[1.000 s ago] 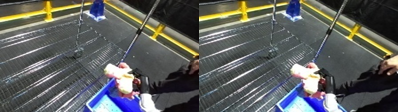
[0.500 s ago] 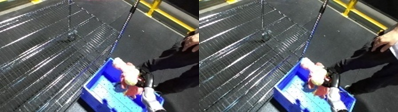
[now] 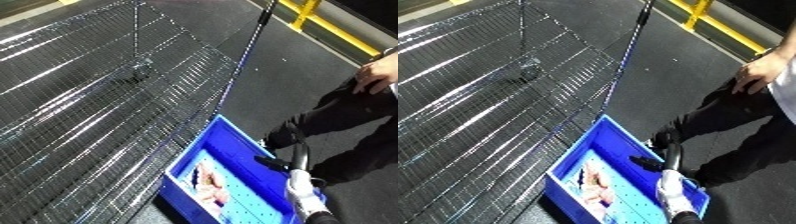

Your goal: Pick up the object and place it into the box

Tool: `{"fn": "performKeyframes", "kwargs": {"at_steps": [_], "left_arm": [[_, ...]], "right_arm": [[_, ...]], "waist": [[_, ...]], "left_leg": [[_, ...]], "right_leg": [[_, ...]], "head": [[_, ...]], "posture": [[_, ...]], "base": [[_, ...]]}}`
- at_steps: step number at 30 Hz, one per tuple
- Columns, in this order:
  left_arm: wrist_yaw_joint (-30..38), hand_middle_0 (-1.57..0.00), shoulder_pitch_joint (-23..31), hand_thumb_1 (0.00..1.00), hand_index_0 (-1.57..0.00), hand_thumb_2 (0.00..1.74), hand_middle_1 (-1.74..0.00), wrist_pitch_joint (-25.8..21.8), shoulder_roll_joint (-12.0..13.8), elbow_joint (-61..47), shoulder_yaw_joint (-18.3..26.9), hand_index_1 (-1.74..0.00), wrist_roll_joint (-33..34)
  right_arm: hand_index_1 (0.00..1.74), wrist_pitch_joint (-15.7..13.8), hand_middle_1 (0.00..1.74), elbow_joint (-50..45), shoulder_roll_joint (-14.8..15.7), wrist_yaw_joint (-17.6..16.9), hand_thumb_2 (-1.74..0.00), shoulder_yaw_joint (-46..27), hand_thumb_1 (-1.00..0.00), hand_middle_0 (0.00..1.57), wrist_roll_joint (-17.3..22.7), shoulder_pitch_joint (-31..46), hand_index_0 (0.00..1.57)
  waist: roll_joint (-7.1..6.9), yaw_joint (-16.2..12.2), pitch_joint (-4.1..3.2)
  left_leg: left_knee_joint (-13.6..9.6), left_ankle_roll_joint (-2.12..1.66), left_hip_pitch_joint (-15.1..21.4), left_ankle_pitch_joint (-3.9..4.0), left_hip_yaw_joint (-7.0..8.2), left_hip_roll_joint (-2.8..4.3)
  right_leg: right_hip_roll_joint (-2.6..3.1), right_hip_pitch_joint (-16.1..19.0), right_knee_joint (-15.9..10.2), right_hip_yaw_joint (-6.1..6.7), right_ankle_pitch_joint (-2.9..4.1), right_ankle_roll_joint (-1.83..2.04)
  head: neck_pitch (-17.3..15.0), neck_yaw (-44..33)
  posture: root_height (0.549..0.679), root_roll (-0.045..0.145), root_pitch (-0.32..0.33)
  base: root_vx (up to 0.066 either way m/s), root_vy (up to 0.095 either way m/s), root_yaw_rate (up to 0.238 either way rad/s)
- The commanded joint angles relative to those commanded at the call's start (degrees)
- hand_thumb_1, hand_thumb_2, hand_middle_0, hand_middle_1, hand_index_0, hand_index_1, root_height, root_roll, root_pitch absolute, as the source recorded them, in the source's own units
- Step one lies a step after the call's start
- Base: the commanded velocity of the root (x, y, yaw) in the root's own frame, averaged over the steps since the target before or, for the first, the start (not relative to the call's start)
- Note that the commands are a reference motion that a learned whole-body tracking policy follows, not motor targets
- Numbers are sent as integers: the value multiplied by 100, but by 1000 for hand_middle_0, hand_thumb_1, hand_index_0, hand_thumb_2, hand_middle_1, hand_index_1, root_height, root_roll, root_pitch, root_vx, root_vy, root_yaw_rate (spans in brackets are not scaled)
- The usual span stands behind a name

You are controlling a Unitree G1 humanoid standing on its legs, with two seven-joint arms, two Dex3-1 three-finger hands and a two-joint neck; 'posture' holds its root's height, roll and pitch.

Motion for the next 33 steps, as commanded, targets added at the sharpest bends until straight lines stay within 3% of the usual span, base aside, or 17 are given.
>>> {"fn": "performKeyframes", "kwargs": {"at_steps": [9,17,27,33], "left_arm": [[-3,-1570,90,1000,-1570,1740,-1740,-4,-119,-41,136,-1740,-6],[-2,-1570,251,1000,-1570,1740,-1740,89,-237,-64,289,-1740,42],[34,-1570,253,1000,-1570,1740,-1740,179,-333,-229,350,-1740,66],[38,-1570,280,1000,-1570,1740,-1740,228,-382,-282,371,-1740,99]], "right_arm": [[0,-1,0,-956,139,131,0,486,0,0,-336,-111,0],[0,-95,0,-2247,491,423,0,981,0,0,-423,-240,0],[0,-80,0,-3196,851,720,0,1580,0,0,-492,-454,0],[0,45,0,-3638,915,992,0,2092,0,0,-715,-510,0]], "waist": [[-12,148,-28],[-26,403,19],[-58,676,82],[-92,845,113]], "left_leg": [[-92,-1,57,23,11,-14],[-113,16,55,46,-41,-38],[-127,25,-24,80,-112,-97],[-177,24,-62,110,-171,-133]], "right_leg": [[1,59,-33,-24,-47,18],[9,92,52,-99,-124,43],[-11,39,174,-133,-198,56],[-20,8,207,-160,-238,60]], "head": [[-116,-755],[-321,-1899],[-142,-3573],[76,-4551]], "posture": [[628,68,-224],[626,54,-225],[623,49,-222],[622,46,-217]], "base": [[7,9,13],[-3,-1,101],[0,7,113],[14,8,78]]}}
